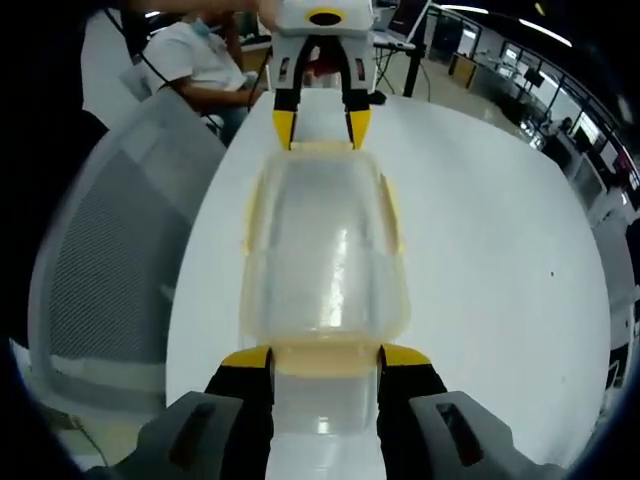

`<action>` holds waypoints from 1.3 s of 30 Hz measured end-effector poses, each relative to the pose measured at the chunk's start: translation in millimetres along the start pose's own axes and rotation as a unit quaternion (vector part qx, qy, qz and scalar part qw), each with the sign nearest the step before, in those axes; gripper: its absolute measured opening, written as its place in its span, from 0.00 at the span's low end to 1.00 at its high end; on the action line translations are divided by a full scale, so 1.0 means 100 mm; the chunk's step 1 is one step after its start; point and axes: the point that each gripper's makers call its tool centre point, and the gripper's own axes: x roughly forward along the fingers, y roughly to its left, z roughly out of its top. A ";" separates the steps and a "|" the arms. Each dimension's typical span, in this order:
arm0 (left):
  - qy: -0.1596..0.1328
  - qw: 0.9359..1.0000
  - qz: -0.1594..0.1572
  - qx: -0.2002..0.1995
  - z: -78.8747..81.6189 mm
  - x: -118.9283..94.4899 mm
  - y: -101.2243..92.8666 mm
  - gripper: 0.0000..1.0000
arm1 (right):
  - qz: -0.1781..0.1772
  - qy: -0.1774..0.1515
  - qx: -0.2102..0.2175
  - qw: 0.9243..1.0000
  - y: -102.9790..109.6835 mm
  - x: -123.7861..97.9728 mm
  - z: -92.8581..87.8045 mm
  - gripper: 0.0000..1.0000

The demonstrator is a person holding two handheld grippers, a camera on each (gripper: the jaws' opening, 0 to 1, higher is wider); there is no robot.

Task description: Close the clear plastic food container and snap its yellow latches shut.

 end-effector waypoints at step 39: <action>0.001 1.000 -0.008 0.015 0.65 0.40 0.00 0.39 | -0.010 0.009 0.009 1.000 0.04 -0.33 -0.69 0.39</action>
